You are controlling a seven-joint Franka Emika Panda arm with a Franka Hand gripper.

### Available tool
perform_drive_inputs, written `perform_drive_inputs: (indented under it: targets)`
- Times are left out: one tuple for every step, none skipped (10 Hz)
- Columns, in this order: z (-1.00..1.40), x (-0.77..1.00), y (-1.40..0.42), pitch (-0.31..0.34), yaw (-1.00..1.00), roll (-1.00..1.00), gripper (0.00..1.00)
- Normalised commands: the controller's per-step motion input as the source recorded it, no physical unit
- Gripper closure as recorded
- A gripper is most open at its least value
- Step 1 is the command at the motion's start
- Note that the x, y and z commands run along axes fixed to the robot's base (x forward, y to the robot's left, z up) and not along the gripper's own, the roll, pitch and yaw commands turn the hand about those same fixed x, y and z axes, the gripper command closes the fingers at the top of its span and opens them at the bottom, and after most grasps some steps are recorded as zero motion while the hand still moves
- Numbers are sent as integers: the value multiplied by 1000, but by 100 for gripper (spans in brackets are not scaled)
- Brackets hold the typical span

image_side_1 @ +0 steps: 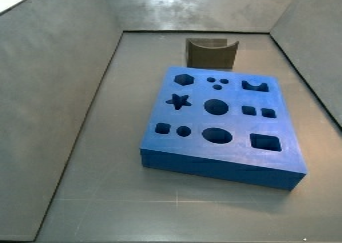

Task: Pick up the arch object. Move up. Place the arch object on the fixture. Regrasp the arch object. Rotate the arch object. Move to above the board. Insert the arch object.
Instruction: Move to above the board, then insert the arch object.

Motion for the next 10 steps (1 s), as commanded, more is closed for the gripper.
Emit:
perform_drive_inputs:
  targets:
    - [6,64,-51,61,1000,23,100]
    - [6,63,-39,80,979,34,100]
    - [8,61,-36,78,725,37,100]
    - [10,59,-33,77,475,38,100]
    - [11,58,-29,77,246,38,100]
    - [0,0,0,-6,0,0,100]
    - [-6,57,0,0,0,0,100]
    - [-383,680,14,24,-411,-60,100]
    - [-560,826,220,0,-386,-139,100]
    - [-600,874,257,-41,-349,-206,100]
